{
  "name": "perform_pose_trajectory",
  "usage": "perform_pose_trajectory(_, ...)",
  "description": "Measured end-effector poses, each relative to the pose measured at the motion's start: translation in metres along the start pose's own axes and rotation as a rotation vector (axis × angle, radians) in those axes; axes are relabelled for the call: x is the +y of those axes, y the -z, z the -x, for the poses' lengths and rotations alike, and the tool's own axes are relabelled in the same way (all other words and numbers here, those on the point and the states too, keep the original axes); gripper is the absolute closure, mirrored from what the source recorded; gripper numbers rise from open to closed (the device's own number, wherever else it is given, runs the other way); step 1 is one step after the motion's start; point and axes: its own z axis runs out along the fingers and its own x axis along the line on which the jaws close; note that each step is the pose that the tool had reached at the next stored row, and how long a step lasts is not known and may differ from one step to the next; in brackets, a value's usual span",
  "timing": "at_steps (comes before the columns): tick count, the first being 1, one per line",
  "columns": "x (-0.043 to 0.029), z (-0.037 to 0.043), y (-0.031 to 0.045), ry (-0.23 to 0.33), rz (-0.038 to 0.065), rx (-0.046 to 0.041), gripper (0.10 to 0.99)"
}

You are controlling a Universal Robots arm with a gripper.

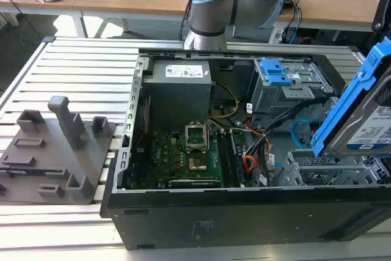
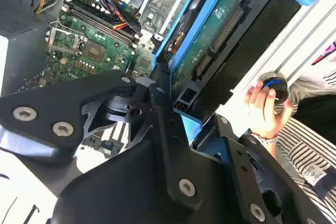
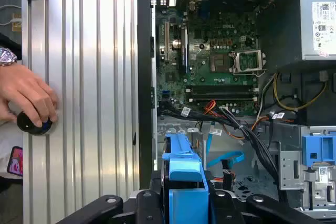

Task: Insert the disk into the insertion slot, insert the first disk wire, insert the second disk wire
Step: 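Insert the disk into the insertion slot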

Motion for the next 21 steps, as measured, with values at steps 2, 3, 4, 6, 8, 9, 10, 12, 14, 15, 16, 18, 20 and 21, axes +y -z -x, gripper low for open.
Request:
perform_pose_trajectory(2,-0.0002,0.0,-0.004,0.0,0.0,0.0,0.722)
perform_pose_trajectory(3,-0.0002,0.0,-0.0051,0.0,0.0,-0.0001,0.722)
perform_pose_trajectory(4,-0.0002,0.0,-0.006,0.0,0.0,0.0,0.722)
perform_pose_trajectory(6,-0.0003,0.0,-0.0082,0.0,0.0,0.0001,0.722)
perform_pose_trajectory(8,-0.0005,0.0,-0.0119,0.0,0.0,0.0,0.722)
perform_pose_trajectory(9,-0.0005,0.0,-0.0128,0.0,0.0,-0.0001,0.722)
perform_pose_trajectory(10,-0.0006,0.0001,-0.0146,0.0,0.0,0.0,0.722)
perform_pose_trajectory(12,-0.0007,0.0001,-0.0179,0.0,0.0,0.0,0.722)
perform_pose_trajectory(14,-0.0011,0.0008,-0.0195,0.0,0.0,0.0002,0.722)
perform_pose_trajectory(15,-0.0016,0.0014,-0.02,0.0,0.0,0.0001,0.722)
perform_pose_trajectory(16,-0.0025,0.0026,-0.0207,0.0,0.0,0.0,0.722)
perform_pose_trajectory(18,-0.0045,0.0054,-0.0221,0.0,0.0,0.0,0.722)
perform_pose_trajectory(20,-0.0058,0.01,-0.024,0.0,0.0,-0.0001,0.722)
perform_pose_trajectory(21,-0.0058,0.0101,-0.0248,0.0,0.0,-0.0001,0.722)
